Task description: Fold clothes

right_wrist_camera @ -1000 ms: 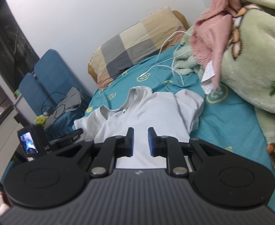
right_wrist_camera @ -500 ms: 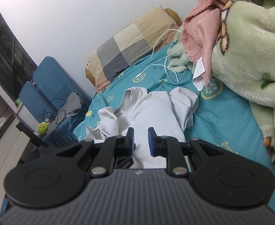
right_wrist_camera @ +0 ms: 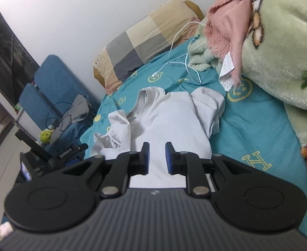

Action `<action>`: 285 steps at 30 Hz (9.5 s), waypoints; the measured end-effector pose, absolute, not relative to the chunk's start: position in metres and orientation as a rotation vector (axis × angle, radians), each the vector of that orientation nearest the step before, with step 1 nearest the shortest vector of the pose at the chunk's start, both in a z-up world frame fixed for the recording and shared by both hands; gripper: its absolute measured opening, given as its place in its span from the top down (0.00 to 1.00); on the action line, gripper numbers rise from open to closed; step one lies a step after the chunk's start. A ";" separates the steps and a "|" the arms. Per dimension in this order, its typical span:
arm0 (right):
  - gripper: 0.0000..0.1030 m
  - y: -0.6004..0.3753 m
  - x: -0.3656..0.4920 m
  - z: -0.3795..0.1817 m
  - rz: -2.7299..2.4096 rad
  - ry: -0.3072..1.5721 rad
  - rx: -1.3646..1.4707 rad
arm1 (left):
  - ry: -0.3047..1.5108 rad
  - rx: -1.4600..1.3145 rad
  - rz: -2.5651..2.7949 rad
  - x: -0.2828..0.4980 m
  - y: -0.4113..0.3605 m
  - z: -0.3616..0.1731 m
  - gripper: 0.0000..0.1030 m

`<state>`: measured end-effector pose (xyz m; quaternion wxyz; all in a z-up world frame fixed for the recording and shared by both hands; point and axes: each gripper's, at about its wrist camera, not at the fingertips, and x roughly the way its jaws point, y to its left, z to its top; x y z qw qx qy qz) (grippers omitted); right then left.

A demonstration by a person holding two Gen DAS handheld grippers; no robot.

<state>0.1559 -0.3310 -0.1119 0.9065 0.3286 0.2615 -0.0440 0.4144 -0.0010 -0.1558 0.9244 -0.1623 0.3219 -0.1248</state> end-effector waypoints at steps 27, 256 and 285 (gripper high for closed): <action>0.81 -0.301 0.173 -0.130 -0.096 0.636 0.564 | 0.617 -0.488 0.159 0.415 0.140 -0.117 0.96; 0.90 -0.244 0.051 -0.134 0.175 1.012 0.575 | 0.938 -0.277 -0.315 0.045 0.152 0.032 0.24; 0.50 -0.219 0.119 -0.165 0.122 0.941 0.382 | 0.585 -0.339 0.166 0.437 0.128 -0.120 0.97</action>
